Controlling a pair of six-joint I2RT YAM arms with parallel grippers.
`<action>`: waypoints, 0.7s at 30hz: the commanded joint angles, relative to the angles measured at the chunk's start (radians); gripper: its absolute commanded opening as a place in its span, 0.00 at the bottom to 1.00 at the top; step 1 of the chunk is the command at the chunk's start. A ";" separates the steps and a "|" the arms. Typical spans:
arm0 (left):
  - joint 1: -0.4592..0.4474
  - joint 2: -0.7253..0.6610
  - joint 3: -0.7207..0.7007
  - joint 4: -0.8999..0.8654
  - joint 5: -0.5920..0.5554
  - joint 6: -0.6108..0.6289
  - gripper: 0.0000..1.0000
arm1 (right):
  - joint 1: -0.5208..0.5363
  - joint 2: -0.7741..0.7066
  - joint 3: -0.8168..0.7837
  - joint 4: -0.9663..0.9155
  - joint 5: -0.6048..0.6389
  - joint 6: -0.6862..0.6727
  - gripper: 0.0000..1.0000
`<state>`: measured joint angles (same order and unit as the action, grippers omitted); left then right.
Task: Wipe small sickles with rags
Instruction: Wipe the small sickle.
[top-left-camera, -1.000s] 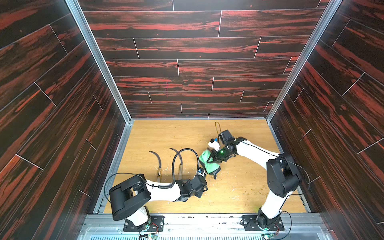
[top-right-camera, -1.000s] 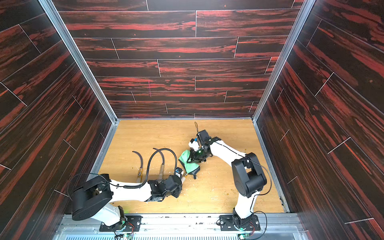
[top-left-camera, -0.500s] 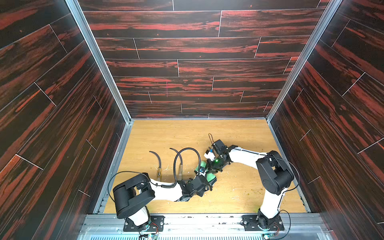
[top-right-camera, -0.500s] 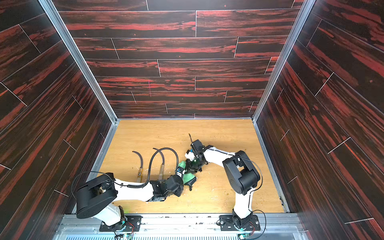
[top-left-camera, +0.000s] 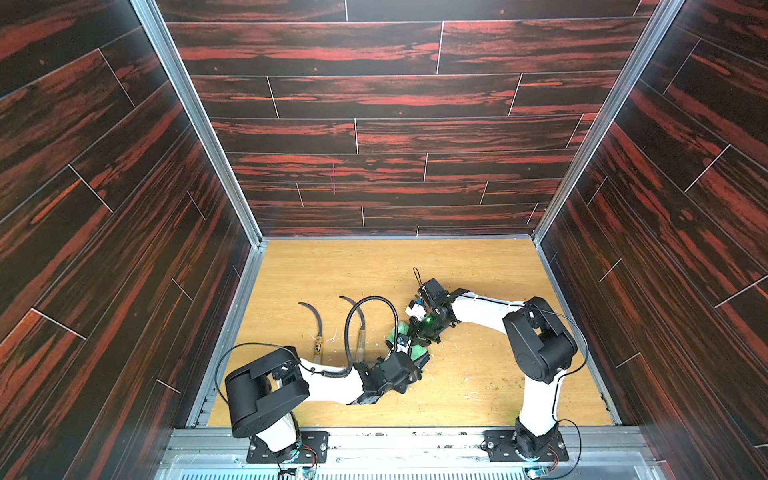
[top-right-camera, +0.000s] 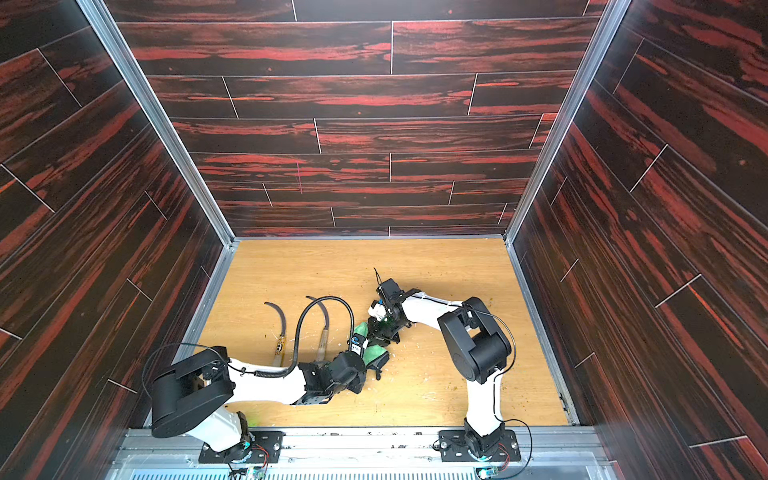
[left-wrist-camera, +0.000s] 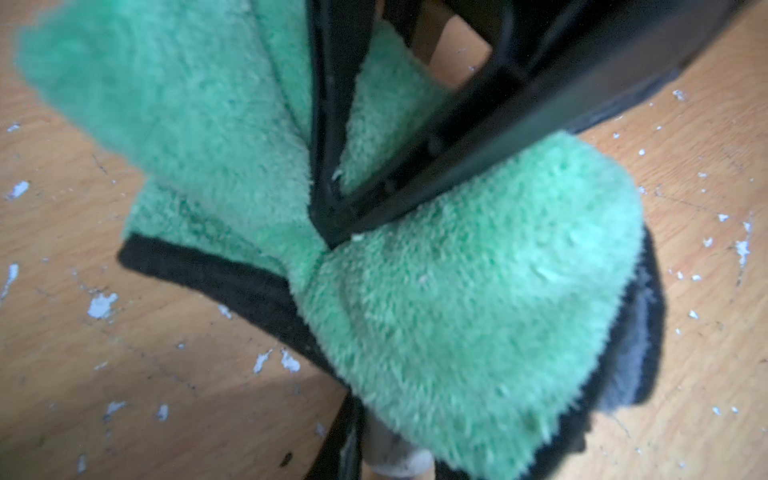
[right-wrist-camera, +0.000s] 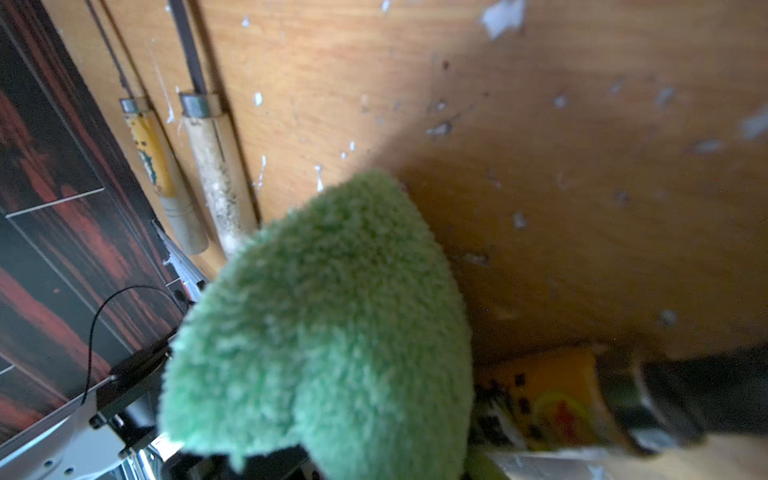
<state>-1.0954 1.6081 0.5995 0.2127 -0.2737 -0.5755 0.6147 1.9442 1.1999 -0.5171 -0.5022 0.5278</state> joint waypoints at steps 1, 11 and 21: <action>-0.001 -0.030 -0.025 0.020 -0.022 -0.016 0.00 | -0.045 0.082 -0.035 -0.065 0.359 -0.017 0.00; -0.002 -0.016 -0.036 0.040 -0.016 -0.041 0.00 | -0.114 0.060 0.017 -0.121 0.560 -0.067 0.00; -0.001 0.006 -0.021 0.036 -0.022 -0.044 0.00 | -0.130 -0.154 0.056 -0.135 0.499 -0.136 0.00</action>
<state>-1.1057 1.6077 0.5827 0.3180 -0.2420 -0.5842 0.5137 1.8793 1.2575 -0.5846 -0.0963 0.4496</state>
